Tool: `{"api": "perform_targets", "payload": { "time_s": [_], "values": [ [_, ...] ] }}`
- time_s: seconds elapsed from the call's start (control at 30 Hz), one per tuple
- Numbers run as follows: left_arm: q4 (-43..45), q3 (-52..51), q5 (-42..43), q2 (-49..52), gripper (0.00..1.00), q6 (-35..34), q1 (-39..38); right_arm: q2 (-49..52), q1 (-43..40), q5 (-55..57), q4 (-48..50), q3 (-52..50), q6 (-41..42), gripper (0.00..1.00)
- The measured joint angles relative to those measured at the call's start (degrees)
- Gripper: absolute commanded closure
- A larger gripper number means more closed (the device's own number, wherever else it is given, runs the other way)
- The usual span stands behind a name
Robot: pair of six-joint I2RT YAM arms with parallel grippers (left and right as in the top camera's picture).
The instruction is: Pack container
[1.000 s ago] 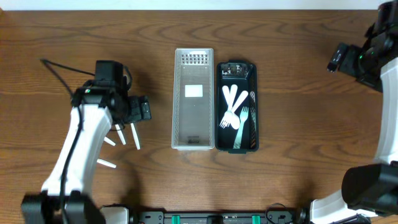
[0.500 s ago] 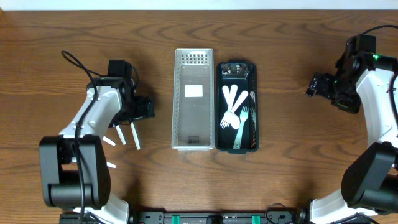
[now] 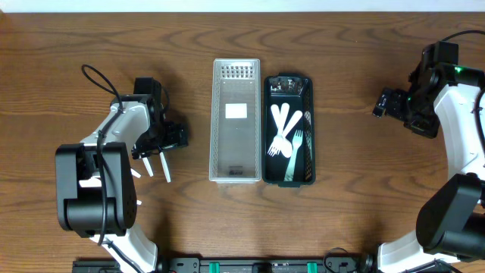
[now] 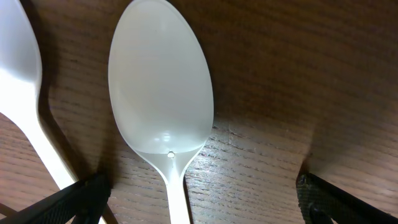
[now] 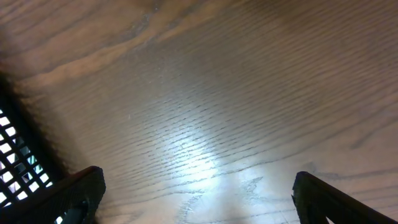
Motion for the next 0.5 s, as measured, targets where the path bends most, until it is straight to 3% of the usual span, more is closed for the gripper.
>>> {"api": "perform_targets", "payload": {
  "time_s": [0.37, 0.5],
  "values": [
    [-0.6, 0.0, 0.2, 0.0, 0.46, -1.0, 0.0, 0.0, 0.0, -0.2, 0.0, 0.0, 0.0, 0.01],
    [-0.8, 0.0, 0.2, 0.0, 0.55, -1.1, 0.0, 0.0, 0.0, -0.2, 0.0, 0.0, 0.0, 0.01]
  ]
}}
